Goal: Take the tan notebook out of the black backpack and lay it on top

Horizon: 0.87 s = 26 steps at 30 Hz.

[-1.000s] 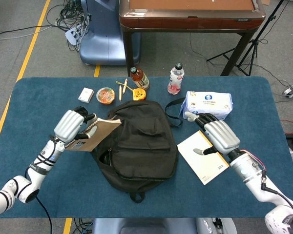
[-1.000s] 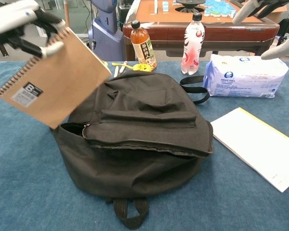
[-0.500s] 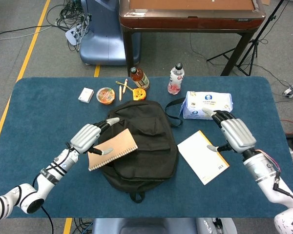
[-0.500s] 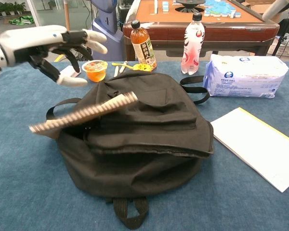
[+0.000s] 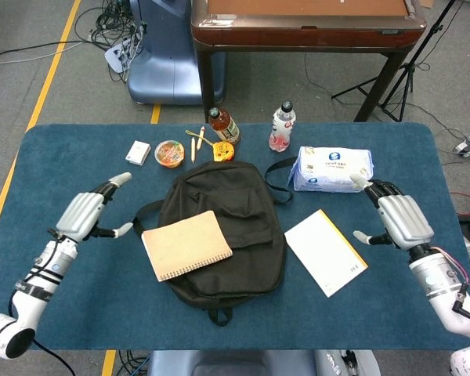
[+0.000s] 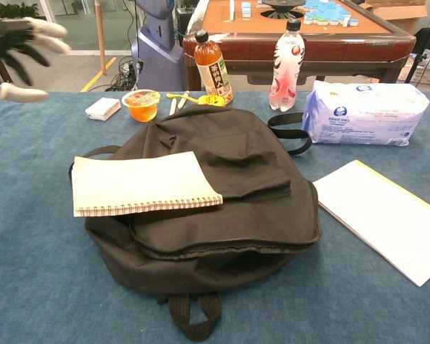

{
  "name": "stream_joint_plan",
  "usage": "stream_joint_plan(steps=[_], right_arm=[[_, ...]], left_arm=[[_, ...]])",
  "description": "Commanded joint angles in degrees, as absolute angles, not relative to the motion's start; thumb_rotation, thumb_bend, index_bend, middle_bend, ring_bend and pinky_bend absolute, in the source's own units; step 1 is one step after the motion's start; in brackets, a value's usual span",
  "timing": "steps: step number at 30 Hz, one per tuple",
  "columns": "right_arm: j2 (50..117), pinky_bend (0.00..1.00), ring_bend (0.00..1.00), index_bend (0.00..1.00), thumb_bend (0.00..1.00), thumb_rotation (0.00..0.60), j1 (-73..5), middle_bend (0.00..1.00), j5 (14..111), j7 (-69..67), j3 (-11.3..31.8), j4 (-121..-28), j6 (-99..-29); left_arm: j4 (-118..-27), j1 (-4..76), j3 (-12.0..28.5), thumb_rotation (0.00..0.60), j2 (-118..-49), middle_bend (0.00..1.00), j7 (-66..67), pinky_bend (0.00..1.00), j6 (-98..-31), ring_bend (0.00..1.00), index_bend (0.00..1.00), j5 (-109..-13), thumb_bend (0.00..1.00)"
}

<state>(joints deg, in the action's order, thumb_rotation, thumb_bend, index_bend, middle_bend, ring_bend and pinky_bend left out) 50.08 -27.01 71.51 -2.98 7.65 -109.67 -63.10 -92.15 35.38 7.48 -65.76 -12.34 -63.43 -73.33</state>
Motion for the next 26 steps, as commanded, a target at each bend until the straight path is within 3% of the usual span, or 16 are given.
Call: stream_joint_plan(steps=[1, 10, 26], right_arm=[[52.02, 0.25, 0.12, 0.09, 0.25, 0.6, -24.79, 0.23, 72.24, -1.22, 6.76, -108.63, -66.27], [57.72, 0.25, 0.18, 0.28, 0.25, 0.6, -18.31, 0.31, 75.77, 2.23, 4.37, -104.09, -76.03], [57.11, 0.25, 0.2, 0.33, 0.25, 0.6, -10.42, 0.34, 79.38, 1.56, 0.01, -106.61, -80.66]], left_arm=[[-89.85, 30.81, 6.48, 0.6, -65.72, 0.11, -9.18, 0.3, -67.54, 0.17, 0.12, -70.01, 0.2], [-89.51, 21.33, 2.34, 0.6, -65.87, 0.11, -1.97, 0.29, -75.42, 0.17, 0.16, -68.08, 0.2], [-96.65, 9.54, -0.21, 0.6, -67.93, 0.11, 7.08, 0.28, -89.61, 0.17, 0.18, -72.27, 0.2]])
